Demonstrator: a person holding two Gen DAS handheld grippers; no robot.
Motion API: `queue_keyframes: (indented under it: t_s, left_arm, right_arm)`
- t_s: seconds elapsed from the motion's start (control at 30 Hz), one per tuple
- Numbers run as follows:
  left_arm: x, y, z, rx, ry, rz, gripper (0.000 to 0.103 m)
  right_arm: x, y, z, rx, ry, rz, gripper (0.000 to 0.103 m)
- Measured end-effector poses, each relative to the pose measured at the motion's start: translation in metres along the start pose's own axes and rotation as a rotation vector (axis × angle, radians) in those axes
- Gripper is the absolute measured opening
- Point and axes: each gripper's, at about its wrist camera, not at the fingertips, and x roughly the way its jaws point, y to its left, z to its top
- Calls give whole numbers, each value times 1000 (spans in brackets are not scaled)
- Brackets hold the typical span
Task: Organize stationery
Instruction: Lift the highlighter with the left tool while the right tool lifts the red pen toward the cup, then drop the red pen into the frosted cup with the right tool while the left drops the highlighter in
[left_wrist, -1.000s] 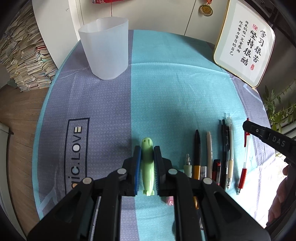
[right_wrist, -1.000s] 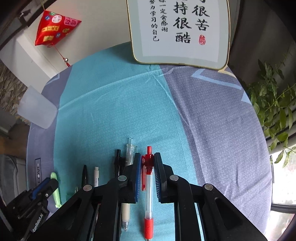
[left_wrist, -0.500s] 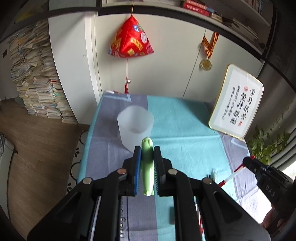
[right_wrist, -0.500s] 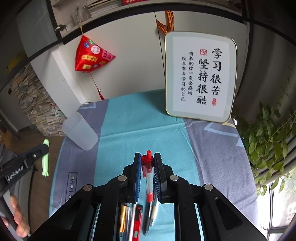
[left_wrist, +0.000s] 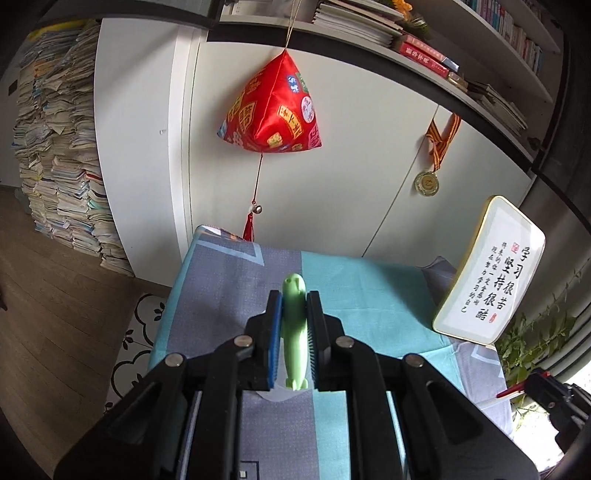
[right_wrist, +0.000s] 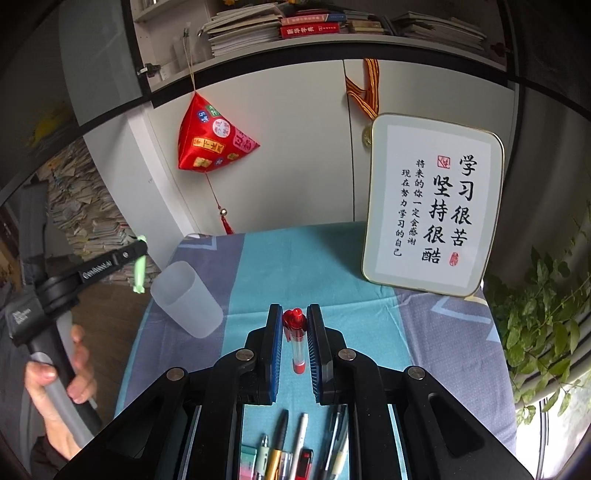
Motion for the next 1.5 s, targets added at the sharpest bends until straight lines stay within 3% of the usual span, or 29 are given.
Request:
queue_keyframes:
  t_s: [0.2,0.47,0.6,0.67,0.73,0.77,1.07,1.17,1.27,1.5]
  left_arm:
    - [29,-3,-18,36,10,-1,11]
    - [29,-3,-31,101,-5,57,14]
    - [2,4,-26,101,-58,47,28]
    - [-17,11,-24,102,-98,69,42]
    - [-35,20,-23,88,-135,86,71]
    - [-43,25,-24,78,-157,97,74]
    - [-64,48,-26,16,-164,116,75]
    - [-63,48,-28,9,-148,116,75]
    - [-65,47,-33,14,-142,112,75]
    - [-71,32,-44,27,-111,89,76]
  right_arm:
    - [8,28,22,-25,-34,47,14]
    - [14,70,49,-55,-83,134,14]
    - [28,87,61,-65,-91,173,14]
    - [36,95,68,-83,-100,192,14]
    - [47,101,72,-85,-92,210,14]
    - [54,104,73,-83,-81,221,14]
    - [115,128,49,-160,81,149,14]
    - [129,127,41,-179,138,87,14]
    - [119,118,38,-167,92,47,14]
    - [66,79,42,-108,26,50,15]
